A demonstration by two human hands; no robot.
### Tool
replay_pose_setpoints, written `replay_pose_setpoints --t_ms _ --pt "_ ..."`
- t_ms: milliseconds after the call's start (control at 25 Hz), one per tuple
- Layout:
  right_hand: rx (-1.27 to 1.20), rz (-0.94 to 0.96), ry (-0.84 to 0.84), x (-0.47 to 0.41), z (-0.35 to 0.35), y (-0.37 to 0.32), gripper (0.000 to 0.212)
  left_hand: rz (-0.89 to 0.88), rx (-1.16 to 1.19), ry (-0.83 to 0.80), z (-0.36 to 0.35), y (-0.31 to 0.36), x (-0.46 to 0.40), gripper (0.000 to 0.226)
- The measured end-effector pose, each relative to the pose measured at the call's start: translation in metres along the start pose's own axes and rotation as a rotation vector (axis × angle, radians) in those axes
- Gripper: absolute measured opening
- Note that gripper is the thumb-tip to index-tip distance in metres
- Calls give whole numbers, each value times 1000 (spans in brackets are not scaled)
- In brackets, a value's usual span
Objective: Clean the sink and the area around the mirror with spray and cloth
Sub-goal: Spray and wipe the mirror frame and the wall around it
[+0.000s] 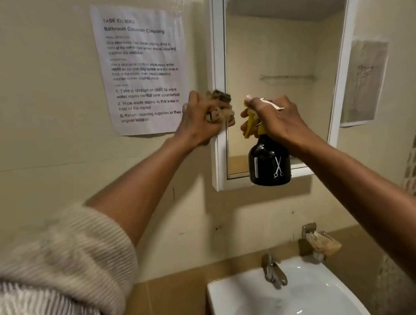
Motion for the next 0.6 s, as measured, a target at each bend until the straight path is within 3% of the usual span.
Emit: replay_pose_setpoints --t_ms 320,520,600 --pt "-58 -76 -3 12 -13 19 42 187 -74 -106 -97 -55 99 41" --pt "-38 -50 -13 20 -10 8 40 262 -173 -399 -124 -65 130 32" --pt "-19 -30 -13 20 -5 0 39 331 -51 -483 -115 -67 133 18"
Point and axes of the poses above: each hand's wrist, its own x-axis away from the middle knuckle, its own z-axis out of the back of the hand, y = z × x, the point moved 8 cm from there along -x, towards the middle knuckle, and after that the axes turned 1 degree about -x, right-handed, at the moved point
